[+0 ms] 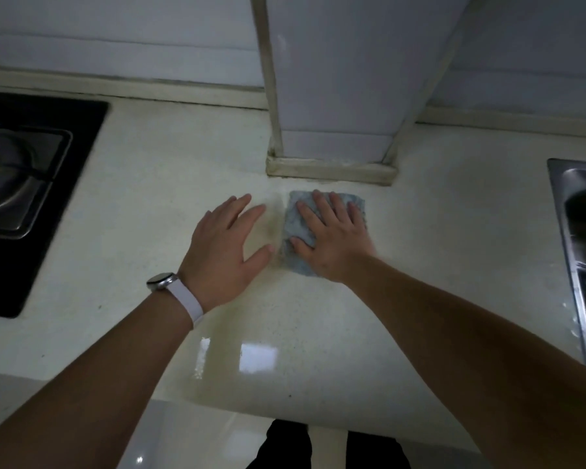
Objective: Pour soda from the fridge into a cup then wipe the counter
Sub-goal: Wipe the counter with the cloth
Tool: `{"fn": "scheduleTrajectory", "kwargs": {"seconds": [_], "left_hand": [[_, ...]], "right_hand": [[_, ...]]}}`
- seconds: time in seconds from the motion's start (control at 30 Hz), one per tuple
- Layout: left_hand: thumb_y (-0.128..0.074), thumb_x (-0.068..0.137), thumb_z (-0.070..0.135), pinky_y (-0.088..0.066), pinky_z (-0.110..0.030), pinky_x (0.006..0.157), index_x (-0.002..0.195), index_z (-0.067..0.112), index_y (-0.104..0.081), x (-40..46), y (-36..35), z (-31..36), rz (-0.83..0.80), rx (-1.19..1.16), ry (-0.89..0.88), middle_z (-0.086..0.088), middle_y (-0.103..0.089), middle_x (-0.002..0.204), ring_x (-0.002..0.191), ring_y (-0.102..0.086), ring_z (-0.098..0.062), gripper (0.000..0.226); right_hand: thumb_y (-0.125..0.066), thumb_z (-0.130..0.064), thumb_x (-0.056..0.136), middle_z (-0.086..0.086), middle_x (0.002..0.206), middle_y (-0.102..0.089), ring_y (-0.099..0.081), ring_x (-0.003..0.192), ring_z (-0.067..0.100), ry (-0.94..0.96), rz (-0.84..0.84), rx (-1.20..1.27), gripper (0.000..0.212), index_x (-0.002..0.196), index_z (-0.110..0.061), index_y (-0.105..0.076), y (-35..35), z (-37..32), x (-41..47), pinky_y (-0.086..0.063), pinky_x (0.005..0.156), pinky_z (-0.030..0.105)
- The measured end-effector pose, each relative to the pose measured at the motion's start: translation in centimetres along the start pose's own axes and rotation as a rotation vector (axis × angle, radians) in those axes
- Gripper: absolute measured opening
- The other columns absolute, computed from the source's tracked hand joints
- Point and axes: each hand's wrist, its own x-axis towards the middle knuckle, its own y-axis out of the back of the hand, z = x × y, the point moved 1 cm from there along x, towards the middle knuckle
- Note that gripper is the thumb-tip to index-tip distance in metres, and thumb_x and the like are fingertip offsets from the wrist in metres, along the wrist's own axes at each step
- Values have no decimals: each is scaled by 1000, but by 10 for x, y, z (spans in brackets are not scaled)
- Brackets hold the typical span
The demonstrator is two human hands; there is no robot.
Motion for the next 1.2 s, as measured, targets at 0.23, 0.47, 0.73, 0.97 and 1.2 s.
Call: {"fn": "scheduleTrajectory", "kwargs": {"seconds": [0.23, 0.47, 0.73, 0.97, 1.2], "left_hand": [[-34, 90, 57, -26, -55, 114, 141, 15, -48, 14, -12, 43, 12, -47, -19, -9, -39, 152, 143, -30, -30, 67], [-33, 90, 58, -24, -55, 114, 142, 17, -47, 15, -30, 72, -18, -27, -62, -8, -39, 153, 144, -29, -28, 67], [-32, 89, 59, -22, -53, 116, 143, 18, -46, 3, -39, 81, -27, -41, -40, -7, -37, 153, 145, -27, -27, 69], [-31, 88, 60, -22, -54, 116, 144, 18, -44, -11, -32, 75, -27, -55, -15, -6, -36, 154, 145, -25, -26, 71], [-31, 88, 61, -21, -52, 117, 145, 19, -43, -21, -18, 68, 1, -64, -22, -5, -35, 155, 146, -24, -25, 72]], "right_hand": [[-8, -73, 89, -1, 163, 5, 5, 148, 25, -108, -3, -4, 76, 153, -34, 1, 4, 52, -34, 2, 119, 49], [-8, -73, 88, -1, 162, 7, 8, 148, 24, -202, -5, 29, 77, 153, -33, 3, 12, 93, -72, 3, 119, 48], [-7, -73, 89, 2, 162, 9, 12, 148, 26, -231, -11, 41, 78, 153, -31, 6, 4, 87, -107, 5, 118, 49], [-4, -73, 89, 4, 162, 13, 14, 147, 27, -193, -67, 27, 79, 153, -30, 10, -10, 53, -150, 5, 118, 51], [-5, -77, 87, 5, 162, 11, 13, 147, 29, -145, -82, 0, 82, 153, -29, 6, -20, 10, -155, 5, 117, 54]]}}
